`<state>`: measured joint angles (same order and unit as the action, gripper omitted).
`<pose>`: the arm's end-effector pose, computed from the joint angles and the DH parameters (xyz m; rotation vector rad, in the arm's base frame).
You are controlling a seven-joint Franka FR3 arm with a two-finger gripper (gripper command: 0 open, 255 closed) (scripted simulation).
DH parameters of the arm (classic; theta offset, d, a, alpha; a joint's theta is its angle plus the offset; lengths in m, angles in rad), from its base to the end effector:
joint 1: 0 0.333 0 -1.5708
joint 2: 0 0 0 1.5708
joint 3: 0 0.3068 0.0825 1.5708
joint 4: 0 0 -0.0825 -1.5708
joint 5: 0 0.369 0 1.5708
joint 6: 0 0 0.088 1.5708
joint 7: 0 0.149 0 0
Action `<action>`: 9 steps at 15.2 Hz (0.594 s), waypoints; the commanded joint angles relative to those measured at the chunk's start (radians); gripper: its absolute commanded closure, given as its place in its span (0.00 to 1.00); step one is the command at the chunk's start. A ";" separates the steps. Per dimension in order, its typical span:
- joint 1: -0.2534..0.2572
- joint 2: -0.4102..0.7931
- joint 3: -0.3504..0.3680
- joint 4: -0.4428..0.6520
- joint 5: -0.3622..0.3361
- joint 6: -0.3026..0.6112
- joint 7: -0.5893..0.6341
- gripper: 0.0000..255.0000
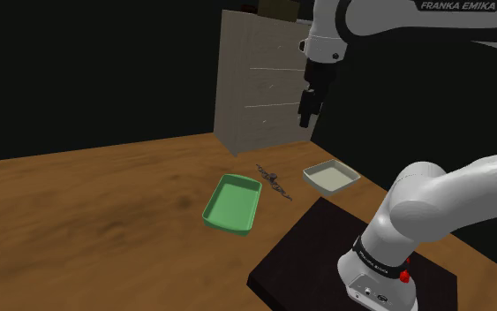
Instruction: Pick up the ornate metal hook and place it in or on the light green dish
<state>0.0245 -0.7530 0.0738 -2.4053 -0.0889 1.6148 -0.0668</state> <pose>0.3069 0.0203 0.5138 2.9932 0.2247 -0.0574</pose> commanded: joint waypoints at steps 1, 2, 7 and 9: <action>0.000 0.000 0.000 0.000 0.000 0.000 0.000 0.00; -0.005 0.007 -0.013 -0.023 -0.006 0.033 -0.010 0.00; -0.035 0.069 -0.081 -0.120 -0.039 0.205 -0.058 0.00; -0.048 0.106 -0.109 -0.150 -0.051 0.277 -0.077 0.00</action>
<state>-0.0181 -0.6770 -0.0222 -2.5494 -0.1343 1.8520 -0.1357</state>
